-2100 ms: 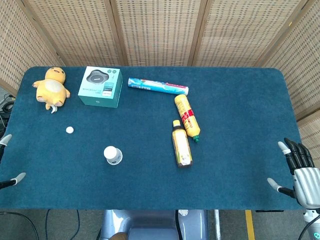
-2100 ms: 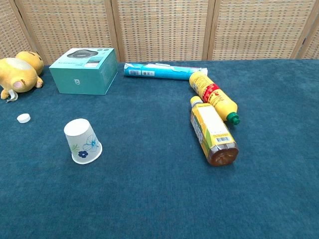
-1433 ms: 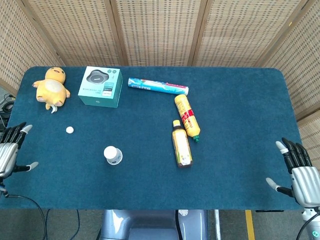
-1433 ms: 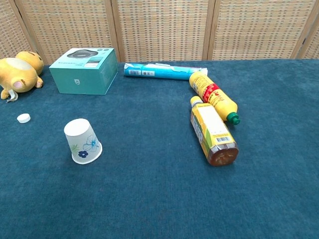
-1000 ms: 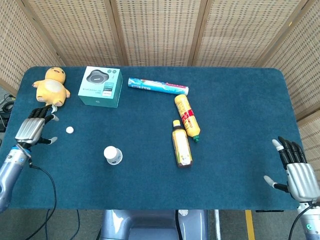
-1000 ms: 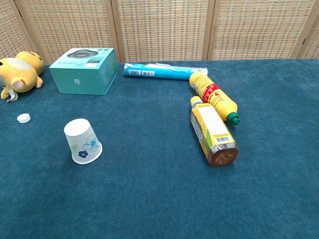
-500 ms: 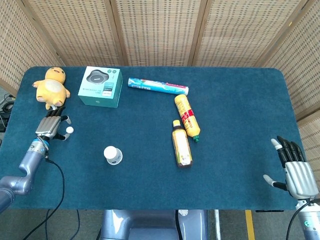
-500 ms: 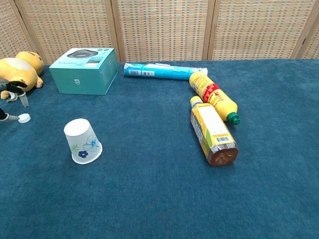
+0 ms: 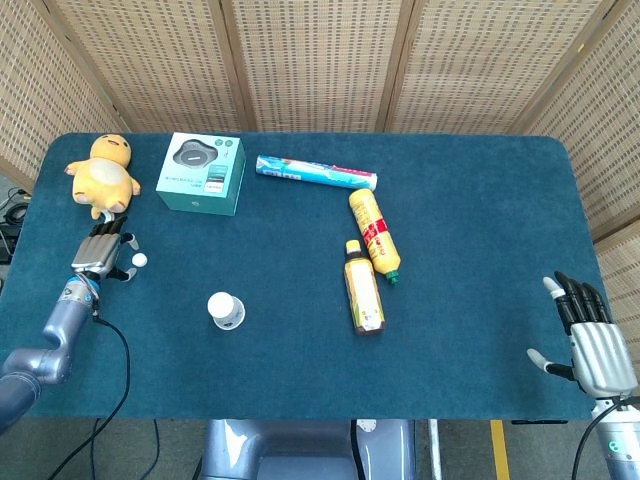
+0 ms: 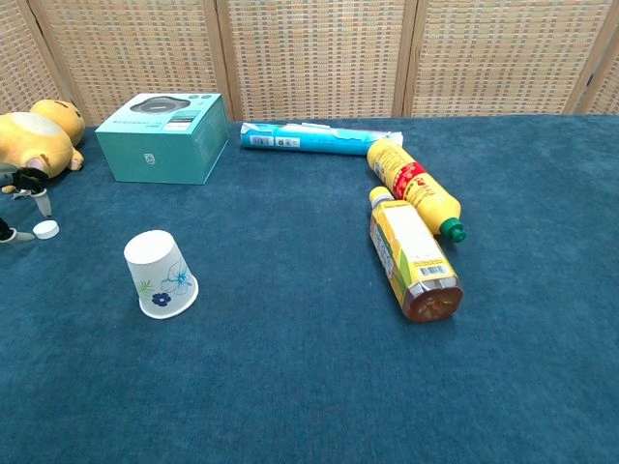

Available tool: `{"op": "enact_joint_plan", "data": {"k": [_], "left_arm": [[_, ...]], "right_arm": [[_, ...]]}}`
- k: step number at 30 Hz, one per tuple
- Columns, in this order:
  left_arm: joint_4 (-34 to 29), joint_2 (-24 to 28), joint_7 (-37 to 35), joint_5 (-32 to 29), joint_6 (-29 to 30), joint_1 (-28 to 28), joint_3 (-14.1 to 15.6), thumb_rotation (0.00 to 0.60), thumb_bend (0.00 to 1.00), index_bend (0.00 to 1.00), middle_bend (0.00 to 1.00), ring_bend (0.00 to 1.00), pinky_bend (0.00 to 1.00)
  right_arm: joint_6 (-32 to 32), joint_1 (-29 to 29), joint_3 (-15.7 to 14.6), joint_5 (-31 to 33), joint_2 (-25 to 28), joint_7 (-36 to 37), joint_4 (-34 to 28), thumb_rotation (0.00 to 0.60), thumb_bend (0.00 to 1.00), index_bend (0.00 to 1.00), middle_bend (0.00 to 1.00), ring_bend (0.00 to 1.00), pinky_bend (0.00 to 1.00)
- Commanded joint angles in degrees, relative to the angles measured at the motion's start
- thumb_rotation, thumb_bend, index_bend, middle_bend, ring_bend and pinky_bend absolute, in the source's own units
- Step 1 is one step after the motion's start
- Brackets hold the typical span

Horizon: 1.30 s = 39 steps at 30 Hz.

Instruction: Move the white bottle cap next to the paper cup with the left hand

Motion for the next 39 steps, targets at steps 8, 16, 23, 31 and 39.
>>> {"op": "enact_joint_plan", "data": {"k": [8, 16, 23, 31, 39], "left_arm": [[2.82, -1.45, -2.13, 0.15, -1.9, -0.52, 0.06, 0.6, 0.35, 0.39, 0.0, 0.0, 0.0], [2.16, -1.47, -2.92, 1.01, -2.12, -1.1, 0.32, 0.6, 0.36, 0.43, 0.0, 0.0, 0.0], [1.44, -0.91, -2.74, 1.01, -1.62, -0.81, 0.33, 0.6, 0.36, 0.54, 0.0, 0.0, 0.0], [-5.04, 3.21, -5.62, 2.82, 3.12, 0.66, 0.41, 0.6, 0.36, 0.54, 0.0, 0.0, 0.0], [-20.24, 11.65, -7.96, 9.17, 12.58, 3.54, 3.12, 0.6, 0.35, 0.54, 0.0, 0.0, 0.0]], "right_arm": [[-0.4, 0.17, 0.09, 0.45, -0.18, -0.07, 0.18, 0.6, 0.0, 0.01, 0.0, 0.0, 0.0], [-0.18, 0.08, 0.09, 0.42, 0.01, 0.34, 0.14, 0.6, 0.0, 0.01, 0.0, 0.0, 0.0], [-0.09, 0.03, 0.1, 0.42, 0.16, 0.72, 0.09, 0.6, 0.0, 0.01, 0.0, 0.0, 0.0], [0.12, -0.07, 0.06, 0.29, 0.4, 1.2, -0.11, 0.6, 0.0, 0.01, 0.0, 0.0, 0.0], [0.71, -0.34, 0.1, 0.09, 0.96, 2.3, -0.4, 0.6, 0.0, 0.01, 0.0, 0.0, 0.0]]}}
